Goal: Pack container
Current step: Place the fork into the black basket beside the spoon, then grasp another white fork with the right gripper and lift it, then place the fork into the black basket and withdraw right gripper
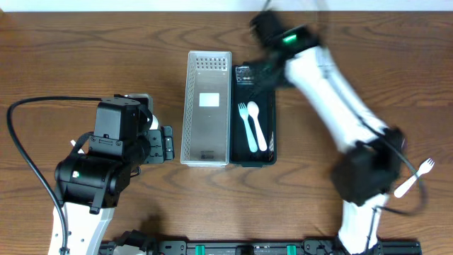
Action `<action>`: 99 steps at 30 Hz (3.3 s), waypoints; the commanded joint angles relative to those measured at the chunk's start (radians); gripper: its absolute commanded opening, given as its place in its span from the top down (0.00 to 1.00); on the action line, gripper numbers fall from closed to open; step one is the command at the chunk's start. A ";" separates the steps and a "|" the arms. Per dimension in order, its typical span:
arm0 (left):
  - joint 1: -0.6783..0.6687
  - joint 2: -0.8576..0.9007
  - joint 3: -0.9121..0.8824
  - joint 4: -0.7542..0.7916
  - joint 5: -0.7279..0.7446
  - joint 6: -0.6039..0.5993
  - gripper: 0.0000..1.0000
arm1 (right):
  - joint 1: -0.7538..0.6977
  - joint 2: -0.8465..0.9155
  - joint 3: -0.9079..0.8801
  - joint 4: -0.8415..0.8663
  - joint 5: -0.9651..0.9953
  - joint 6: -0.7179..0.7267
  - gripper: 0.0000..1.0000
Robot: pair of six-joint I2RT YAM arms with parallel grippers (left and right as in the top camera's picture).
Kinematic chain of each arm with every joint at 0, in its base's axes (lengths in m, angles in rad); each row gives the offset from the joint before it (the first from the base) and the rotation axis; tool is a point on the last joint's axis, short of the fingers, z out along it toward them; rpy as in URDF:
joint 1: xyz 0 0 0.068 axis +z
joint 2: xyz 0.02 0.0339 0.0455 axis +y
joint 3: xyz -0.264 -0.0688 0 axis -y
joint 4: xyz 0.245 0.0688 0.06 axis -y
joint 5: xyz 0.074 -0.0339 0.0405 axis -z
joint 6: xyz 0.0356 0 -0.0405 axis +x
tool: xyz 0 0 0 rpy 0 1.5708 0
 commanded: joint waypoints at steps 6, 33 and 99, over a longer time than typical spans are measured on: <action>0.002 0.003 0.010 -0.005 -0.008 0.003 0.16 | -0.431 -0.175 0.035 -0.204 0.006 0.159 0.29; 0.002 0.003 0.010 -0.009 -0.008 0.003 0.16 | -0.898 -0.164 -0.846 0.526 -0.067 -0.100 0.22; 0.002 0.033 0.008 -0.031 -0.043 0.003 0.16 | -0.136 -0.226 -0.369 0.226 -0.127 -0.042 0.85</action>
